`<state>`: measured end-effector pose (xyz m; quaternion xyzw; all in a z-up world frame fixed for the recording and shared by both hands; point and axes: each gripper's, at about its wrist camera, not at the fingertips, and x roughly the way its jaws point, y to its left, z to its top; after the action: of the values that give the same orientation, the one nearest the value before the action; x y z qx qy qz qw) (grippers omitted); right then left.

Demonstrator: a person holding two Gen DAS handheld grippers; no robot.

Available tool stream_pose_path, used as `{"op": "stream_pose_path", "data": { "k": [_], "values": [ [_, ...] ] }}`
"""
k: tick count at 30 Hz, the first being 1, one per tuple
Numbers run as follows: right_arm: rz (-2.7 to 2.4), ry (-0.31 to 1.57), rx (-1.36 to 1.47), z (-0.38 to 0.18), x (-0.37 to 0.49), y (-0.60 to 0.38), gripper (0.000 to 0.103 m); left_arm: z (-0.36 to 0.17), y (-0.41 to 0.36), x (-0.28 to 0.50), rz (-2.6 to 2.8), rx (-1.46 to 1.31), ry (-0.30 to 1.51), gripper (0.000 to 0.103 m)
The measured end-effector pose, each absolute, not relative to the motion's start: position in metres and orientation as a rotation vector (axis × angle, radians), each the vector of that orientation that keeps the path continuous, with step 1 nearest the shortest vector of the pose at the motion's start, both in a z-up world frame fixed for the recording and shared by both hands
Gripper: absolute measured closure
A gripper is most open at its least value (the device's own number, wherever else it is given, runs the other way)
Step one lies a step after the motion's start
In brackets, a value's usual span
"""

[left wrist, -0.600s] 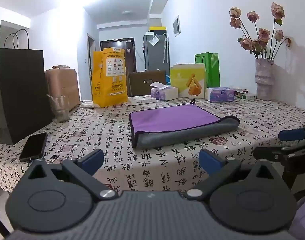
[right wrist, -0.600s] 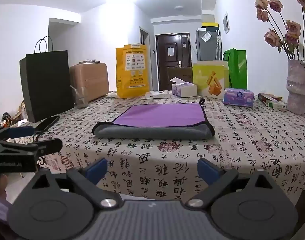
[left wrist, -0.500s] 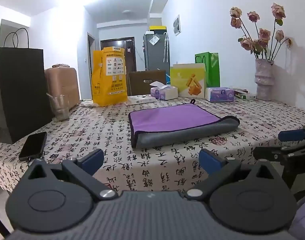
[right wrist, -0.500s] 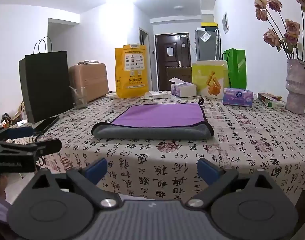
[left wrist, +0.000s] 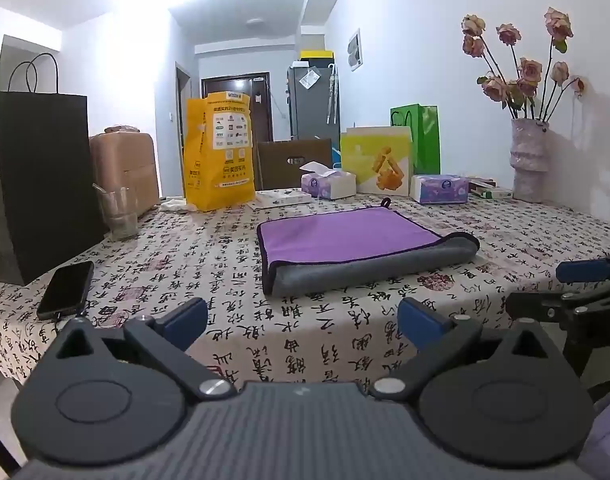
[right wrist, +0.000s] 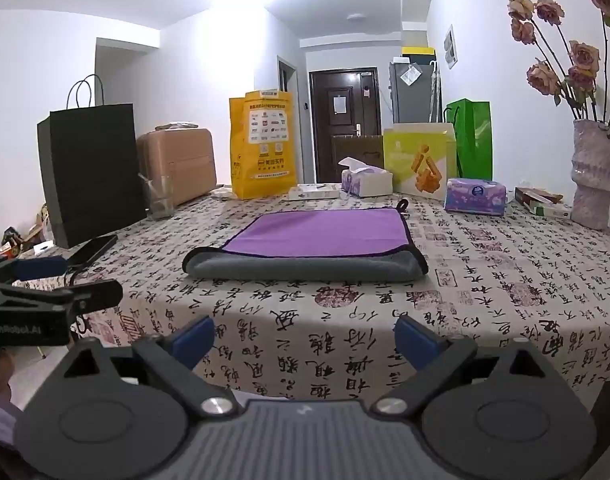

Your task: Fold towel

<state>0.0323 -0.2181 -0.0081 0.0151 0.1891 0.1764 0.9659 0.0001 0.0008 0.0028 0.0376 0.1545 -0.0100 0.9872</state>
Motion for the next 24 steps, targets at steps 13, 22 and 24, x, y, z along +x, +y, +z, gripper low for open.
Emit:
{"op": "stream_pose_path", "data": {
  "k": [13, 22, 24],
  "values": [
    [0.35, 0.378, 0.035, -0.0074, 0.0314, -0.2197, 0.006, 0.0019, 0.0006, 0.0007, -0.022, 0.076, 0.315, 0.0],
    [0.342, 0.373, 0.036, -0.0059, 0.0325, -0.2205, 0.006, 0.0024, 0.0008, 0.0014, -0.021, 0.076, 0.316, 0.0],
    [0.342, 0.378, 0.037, -0.0063, 0.0328, -0.2205, 0.006, 0.0021, 0.0003, 0.0015, -0.02, 0.075, 0.321, 0.0]
  ]
}}
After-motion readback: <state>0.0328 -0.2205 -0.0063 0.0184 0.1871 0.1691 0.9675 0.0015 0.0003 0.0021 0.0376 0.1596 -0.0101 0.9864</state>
